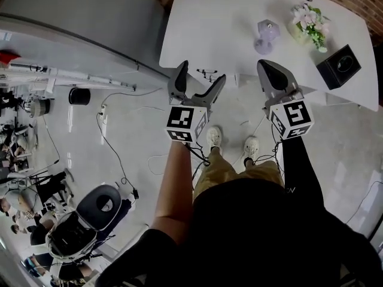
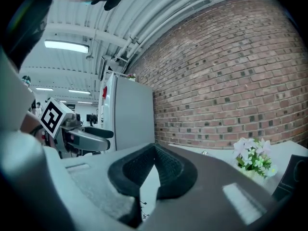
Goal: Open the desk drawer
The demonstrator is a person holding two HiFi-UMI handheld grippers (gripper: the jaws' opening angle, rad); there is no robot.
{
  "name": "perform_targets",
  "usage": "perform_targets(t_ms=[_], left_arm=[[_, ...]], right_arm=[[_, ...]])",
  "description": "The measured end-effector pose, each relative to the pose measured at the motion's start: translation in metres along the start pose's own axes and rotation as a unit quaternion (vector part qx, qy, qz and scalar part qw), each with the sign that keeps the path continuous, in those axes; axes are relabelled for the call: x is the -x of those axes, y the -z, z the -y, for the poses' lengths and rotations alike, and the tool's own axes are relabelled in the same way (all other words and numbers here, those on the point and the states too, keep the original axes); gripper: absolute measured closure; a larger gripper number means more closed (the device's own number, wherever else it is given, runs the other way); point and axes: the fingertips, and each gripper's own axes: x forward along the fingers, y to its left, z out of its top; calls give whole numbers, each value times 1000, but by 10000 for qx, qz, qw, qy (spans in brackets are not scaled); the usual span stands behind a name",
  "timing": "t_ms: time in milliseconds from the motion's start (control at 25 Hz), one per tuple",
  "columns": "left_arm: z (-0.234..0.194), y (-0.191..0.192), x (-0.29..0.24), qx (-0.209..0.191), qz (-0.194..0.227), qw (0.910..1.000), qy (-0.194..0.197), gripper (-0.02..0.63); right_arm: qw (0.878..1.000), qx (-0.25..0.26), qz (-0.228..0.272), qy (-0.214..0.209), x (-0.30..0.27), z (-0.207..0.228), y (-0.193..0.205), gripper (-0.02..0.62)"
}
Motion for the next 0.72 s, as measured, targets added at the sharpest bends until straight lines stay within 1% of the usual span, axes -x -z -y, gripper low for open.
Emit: perform_targets(t_ms=[120,240,400,520,600,720], left_arm=[[-14,21,-3,143,-147,9996,172,147],[-30,50,-7,382,-269,9983,352,149],[-46,96,-8,1025,-392,9924,565,150],[-66,129,-13,1430,-493,9867,598,150],[-79,150,-15,1500,-617,9851,576,150],[-95,177,-17,1440,-793,9850,516,150]], right_arm=[[9998,-30,-201,9,-16,-11,19,595],[9990,-38,-456,21,-32,-22,47,594],[9957,39,-928,15,-40,-43,86,595],[9940,43,-1089,-1,-57,-52,105,595],[9931,72,-1169,18,-68,-56,114,594],[9912,107,-1316,82,-80,-63,129,595]])
